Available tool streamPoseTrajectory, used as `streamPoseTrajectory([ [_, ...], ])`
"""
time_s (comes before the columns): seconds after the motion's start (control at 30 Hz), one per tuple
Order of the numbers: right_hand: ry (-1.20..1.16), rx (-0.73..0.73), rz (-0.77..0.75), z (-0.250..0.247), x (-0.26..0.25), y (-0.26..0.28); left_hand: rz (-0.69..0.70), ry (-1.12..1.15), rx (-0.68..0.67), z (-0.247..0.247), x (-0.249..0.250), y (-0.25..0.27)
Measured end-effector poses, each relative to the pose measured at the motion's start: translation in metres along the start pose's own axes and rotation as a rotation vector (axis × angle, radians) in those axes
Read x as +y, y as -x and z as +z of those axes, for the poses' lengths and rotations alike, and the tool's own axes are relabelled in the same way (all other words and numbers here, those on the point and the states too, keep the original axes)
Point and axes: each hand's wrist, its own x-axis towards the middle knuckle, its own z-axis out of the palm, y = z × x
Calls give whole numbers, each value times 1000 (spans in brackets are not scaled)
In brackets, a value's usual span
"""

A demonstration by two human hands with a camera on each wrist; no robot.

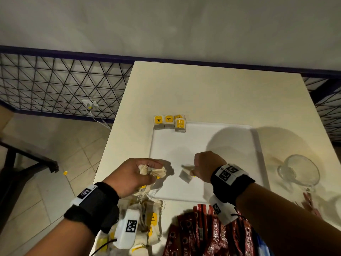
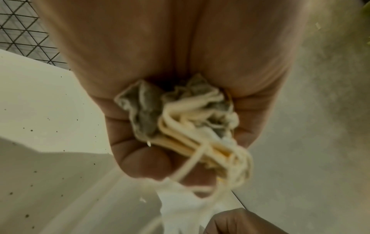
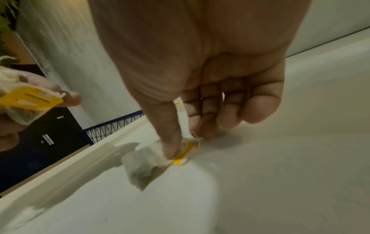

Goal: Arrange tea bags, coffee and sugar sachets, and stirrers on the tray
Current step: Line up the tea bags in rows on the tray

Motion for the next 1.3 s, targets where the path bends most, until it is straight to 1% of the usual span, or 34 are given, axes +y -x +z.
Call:
streamPoseTrajectory([
  [0.07,-35,6,23,4,-2,-1,6,-3,1,1,-1,2],
  [0.17,-87,4,16,7,-4,-1,21,-4,9,2,-1,4],
  [0.4,-36,23,-3,7,-10,-1,25,18,14,0,-2,6],
  [0.5,-93,4,-19,5,-12,5,17,9,11,-1,0,8],
  [0.6,-238,22,-42,0,-12,7,52,-135,-19,2,3,10],
  [0.7,-418,56,-76,-14,-19,14,188,-389,13,16,13,9],
  [0.77,-554,51,-89,-22,-27,19,279,-530,-11,25,17,5],
  [0.87,-846,-8,-76,-29,-35,25,290,-643,-49,35,22,1],
  [0.93,-990,-36,-67,-31,-36,26,306,-650,-16,37,23,0],
  [1.1,-1317,-104,-79,-44,-33,34,314,-552,74,36,23,1],
  [1.17,-1345,-96,-85,-49,-31,35,320,-542,84,36,24,1],
  [1.3,-1305,-67,-96,-54,-29,33,343,-529,92,35,29,0],
])
